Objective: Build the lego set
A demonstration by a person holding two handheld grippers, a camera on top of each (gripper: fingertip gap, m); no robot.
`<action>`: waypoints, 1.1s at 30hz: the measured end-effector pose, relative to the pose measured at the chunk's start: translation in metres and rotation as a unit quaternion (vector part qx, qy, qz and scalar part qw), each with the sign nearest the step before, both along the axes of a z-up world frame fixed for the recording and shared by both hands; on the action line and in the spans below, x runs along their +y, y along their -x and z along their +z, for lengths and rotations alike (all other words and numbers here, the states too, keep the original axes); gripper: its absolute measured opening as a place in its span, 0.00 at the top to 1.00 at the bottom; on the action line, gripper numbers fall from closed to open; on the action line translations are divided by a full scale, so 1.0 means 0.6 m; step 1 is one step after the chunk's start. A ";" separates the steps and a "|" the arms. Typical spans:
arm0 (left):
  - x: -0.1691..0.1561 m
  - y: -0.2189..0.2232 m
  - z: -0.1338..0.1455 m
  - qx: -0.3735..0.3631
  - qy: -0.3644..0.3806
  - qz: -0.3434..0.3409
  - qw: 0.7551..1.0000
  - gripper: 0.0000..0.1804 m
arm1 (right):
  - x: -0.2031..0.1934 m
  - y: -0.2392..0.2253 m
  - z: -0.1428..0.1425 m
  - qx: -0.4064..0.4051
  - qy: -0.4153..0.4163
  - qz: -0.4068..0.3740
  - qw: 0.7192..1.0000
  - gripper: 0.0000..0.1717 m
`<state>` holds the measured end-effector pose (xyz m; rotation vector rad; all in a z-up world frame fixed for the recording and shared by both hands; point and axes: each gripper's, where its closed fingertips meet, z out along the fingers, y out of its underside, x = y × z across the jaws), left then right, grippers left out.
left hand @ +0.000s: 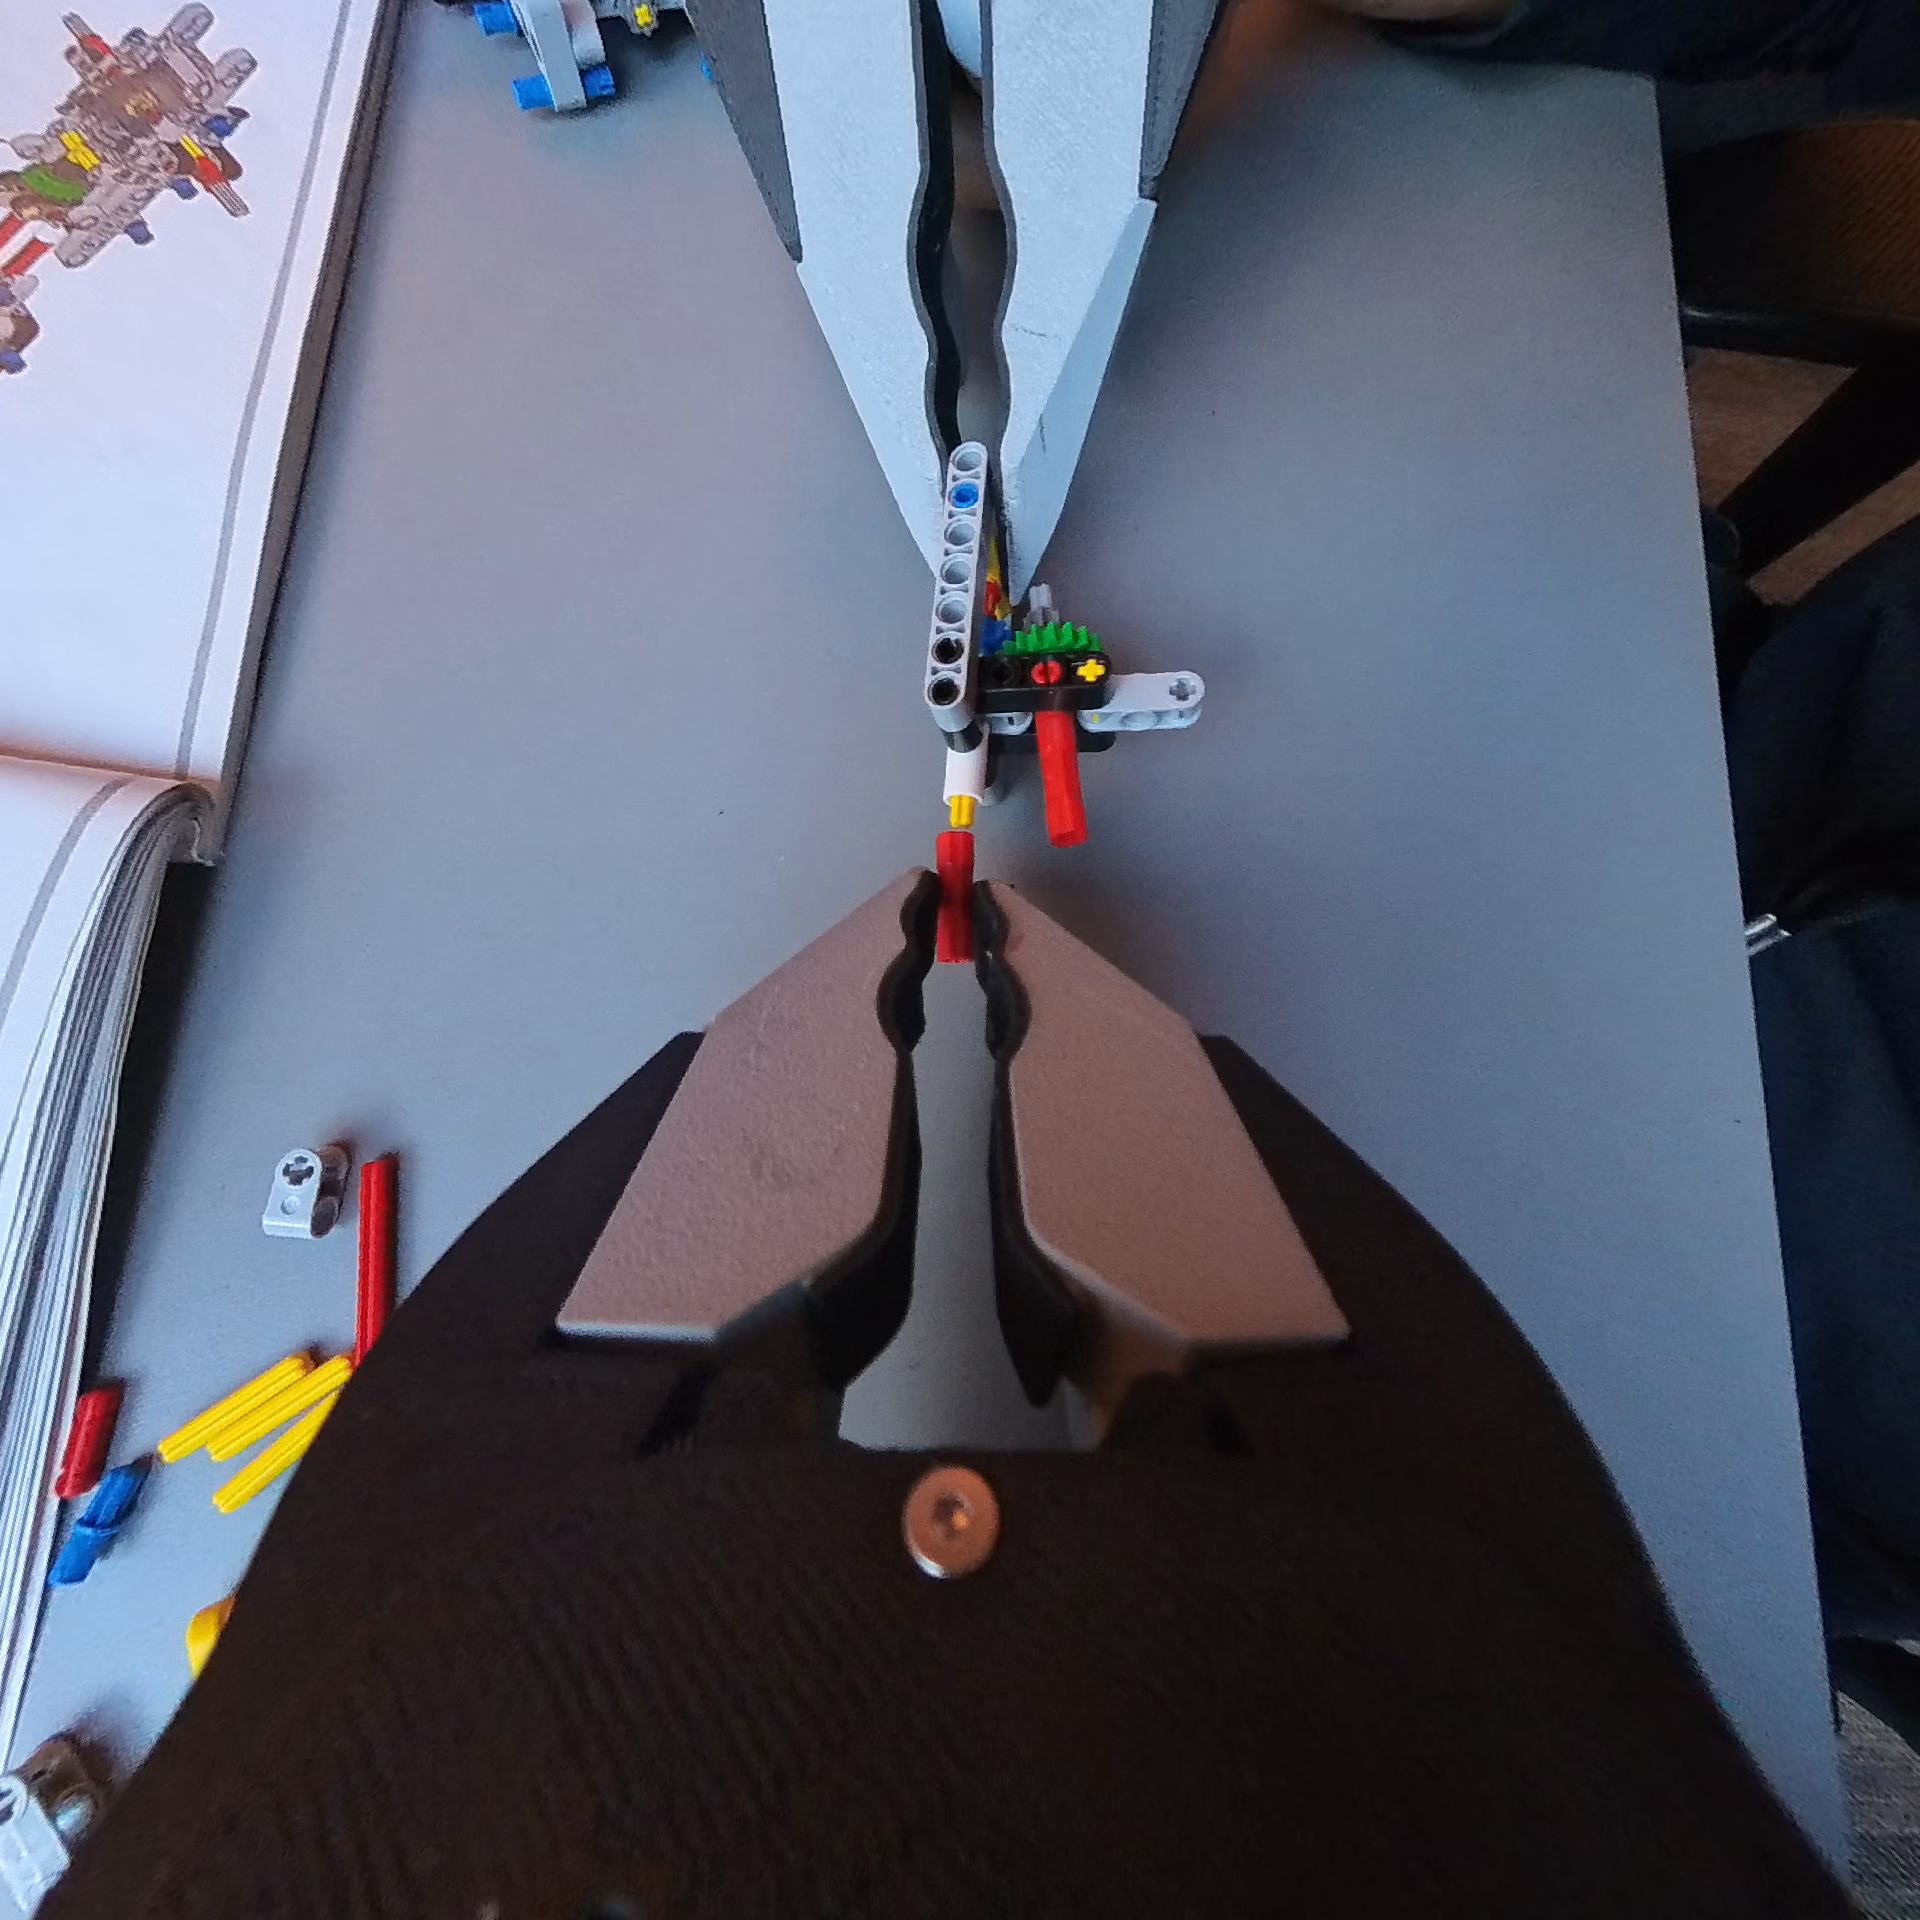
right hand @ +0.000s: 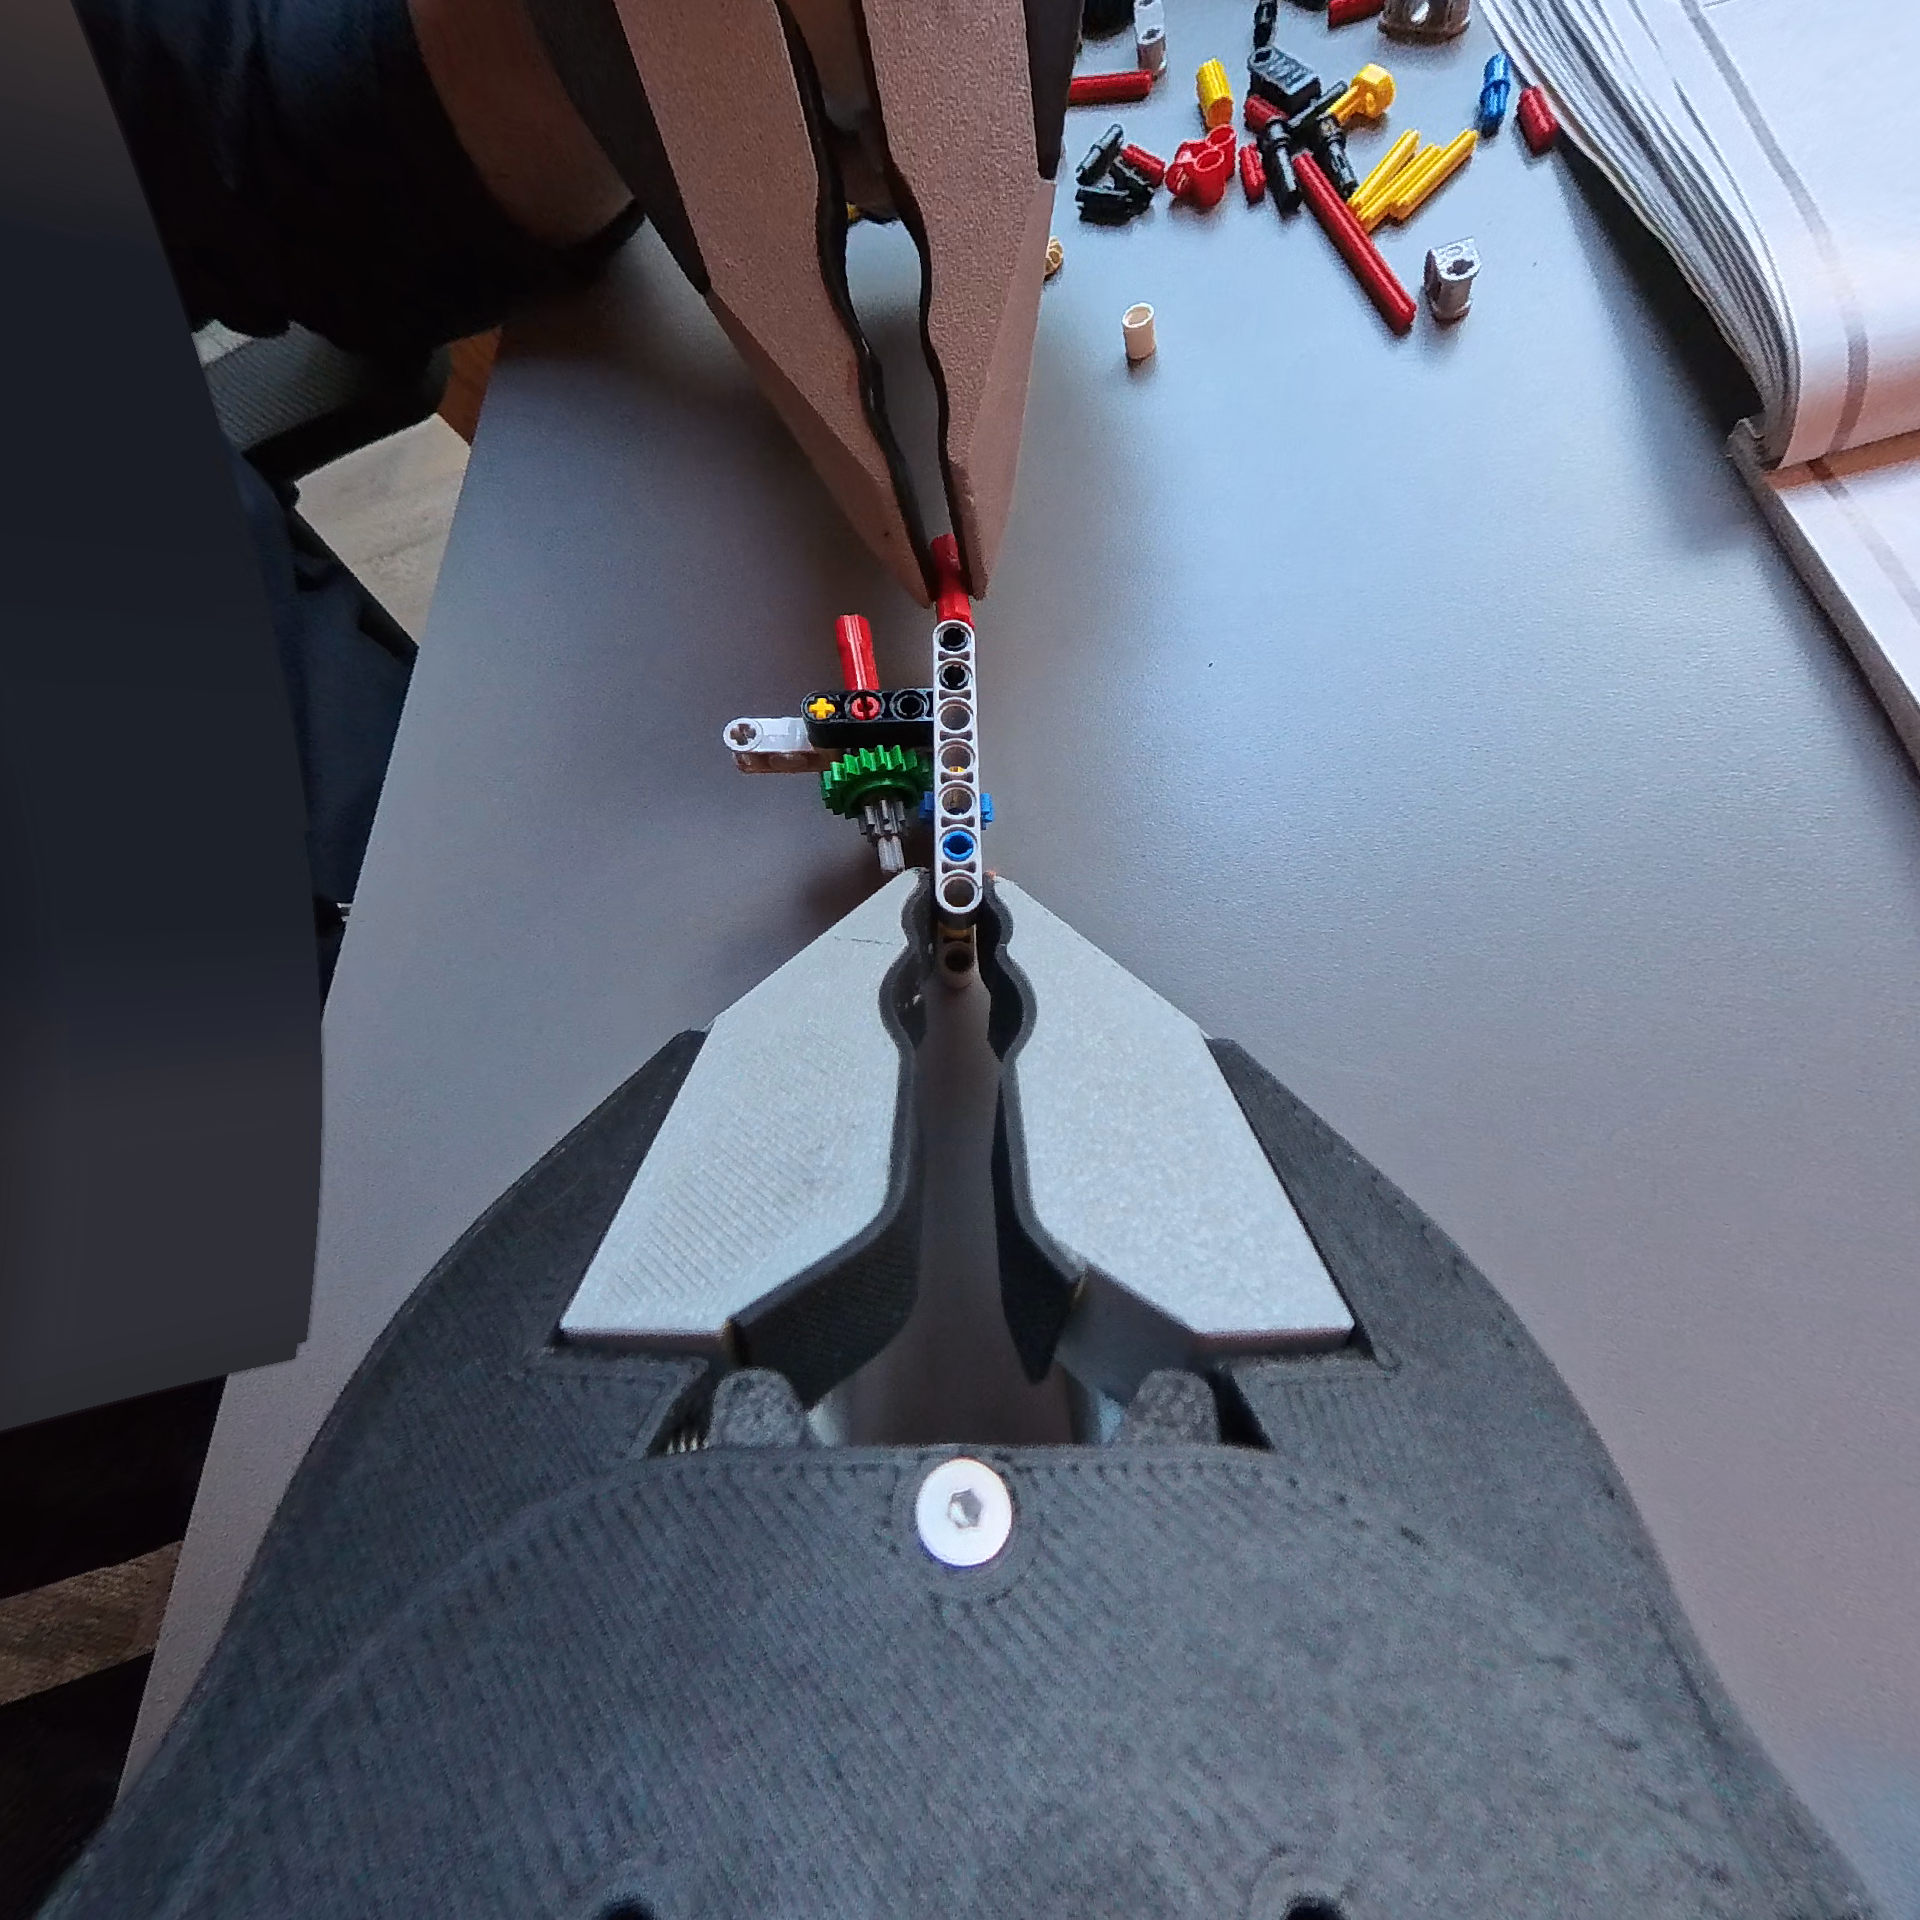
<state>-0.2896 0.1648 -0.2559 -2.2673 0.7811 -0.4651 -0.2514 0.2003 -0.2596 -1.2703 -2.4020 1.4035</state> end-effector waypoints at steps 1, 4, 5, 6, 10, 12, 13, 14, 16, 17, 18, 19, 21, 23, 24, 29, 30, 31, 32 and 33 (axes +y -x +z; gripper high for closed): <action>0.000 0.001 -0.001 0.001 0.003 0.000 1.000 0.99 | 0.000 0.000 0.000 0.000 0.000 0.000 1.000 0.98; -0.002 0.003 -0.005 -0.001 0.015 0.002 1.000 0.99 | 0.000 0.000 0.000 0.000 0.000 0.001 1.000 0.98; -0.003 0.004 -0.006 -0.003 0.020 0.002 1.000 0.99 | 0.000 0.001 0.000 0.000 0.000 0.001 1.000 0.98; -0.004 0.003 -0.006 -0.005 0.024 0.001 1.000 0.99 | 0.000 0.001 0.000 0.000 0.000 0.001 1.000 0.98; -0.006 0.002 -0.010 -0.002 0.038 -0.003 0.999 0.99 | 0.000 0.001 0.000 0.001 0.000 0.001 1.000 0.98; -0.005 0.003 -0.009 -0.001 0.040 -0.003 0.999 0.99 | 0.000 0.001 0.000 0.001 -0.001 0.001 1.000 0.98; -0.005 0.004 -0.007 -0.003 0.041 -0.002 0.999 0.99 | 0.000 0.001 0.000 0.001 -0.001 0.001 1.000 0.98; -0.005 0.004 -0.005 -0.006 0.043 -0.001 0.999 0.99 | 0.000 0.001 0.000 0.002 -0.002 0.001 1.000 0.98; -0.004 0.005 -0.001 -0.010 0.045 0.000 0.999 0.99 | 0.000 0.001 0.000 0.002 -0.002 0.001 1.000 0.98; -0.004 0.006 0.000 -0.009 0.048 0.000 0.999 0.99 | 0.000 0.001 0.000 0.002 -0.002 0.001 1.000 0.98; -0.004 0.006 0.001 -0.007 0.051 -0.002 0.999 0.99 | 0.000 0.001 0.000 0.002 -0.002 0.001 1.000 0.98; -0.004 0.005 0.001 -0.004 0.055 -0.004 0.998 0.99 | 0.000 0.001 0.000 0.002 -0.002 0.001 1.000 0.98; -0.004 0.005 0.000 0.005 0.063 -0.008 0.998 0.99 | 0.000 0.001 0.000 0.002 -0.002 0.001 1.000 0.98; -0.003 0.004 0.000 0.009 0.069 -0.010 0.998 0.99 | 0.000 0.001 0.000 0.002 -0.002 0.001 1.000 0.98; -0.003 0.004 0.000 0.009 0.071 -0.011 0.997 0.99 | 0.000 0.001 0.000 0.002 -0.002 0.001 1.000 0.98; 0.000 0.001 0.005 0.015 0.067 -0.014 0.998 0.99 | 0.000 0.001 0.000 0.002 -0.002 0.001 1.000 0.98; 0.000 0.000 0.007 0.014 0.066 -0.014 0.998 0.99 | 0.000 0.001 0.000 0.002 -0.002 0.001 1.000 0.98; 0.000 -0.001 0.007 0.013 0.065 -0.015 0.998 0.99 | 0.000 0.001 0.000 0.002 -0.002 0.001 1.000 0.98; -0.001 -0.001 0.007 0.014 0.064 -0.015 0.998 0.99 | 0.000 0.001 0.000 0.002 -0.002 0.001 1.000 0.98; -0.001 -0.001 0.007 0.014 0.064 -0.015 0.998 0.99 | 0.000 0.001 0.000 0.002 -0.002 0.001 1.000 0.98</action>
